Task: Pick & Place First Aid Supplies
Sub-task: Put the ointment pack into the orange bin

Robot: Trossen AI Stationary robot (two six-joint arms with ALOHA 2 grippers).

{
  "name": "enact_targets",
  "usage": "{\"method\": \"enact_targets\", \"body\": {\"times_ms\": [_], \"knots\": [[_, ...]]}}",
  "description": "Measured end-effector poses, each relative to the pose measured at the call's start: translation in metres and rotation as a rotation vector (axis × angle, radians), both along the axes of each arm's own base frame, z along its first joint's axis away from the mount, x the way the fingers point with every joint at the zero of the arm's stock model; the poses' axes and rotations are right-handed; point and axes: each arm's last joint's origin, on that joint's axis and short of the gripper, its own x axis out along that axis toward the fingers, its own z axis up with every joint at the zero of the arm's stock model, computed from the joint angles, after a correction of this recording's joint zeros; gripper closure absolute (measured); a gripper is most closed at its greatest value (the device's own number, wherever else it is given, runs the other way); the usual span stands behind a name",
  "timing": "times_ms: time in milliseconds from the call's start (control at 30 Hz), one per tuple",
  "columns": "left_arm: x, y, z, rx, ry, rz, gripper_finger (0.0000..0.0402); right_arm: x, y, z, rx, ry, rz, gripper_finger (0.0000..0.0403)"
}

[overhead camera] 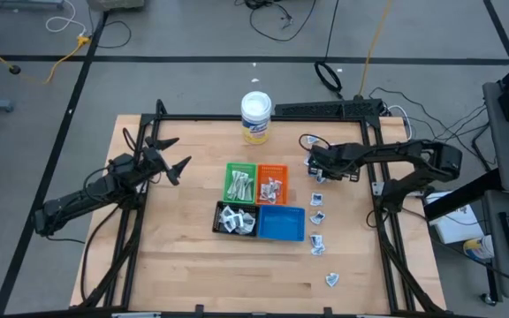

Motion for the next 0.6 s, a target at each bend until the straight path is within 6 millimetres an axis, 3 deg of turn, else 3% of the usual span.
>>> {"method": "enact_targets", "body": {"times_ms": [600], "knots": [[0.000,0.000,0.000,0.000,0.000,0.000,0.0009,-0.024,0.013,0.072,-0.036,-0.020,-0.042,0.0402]]}}
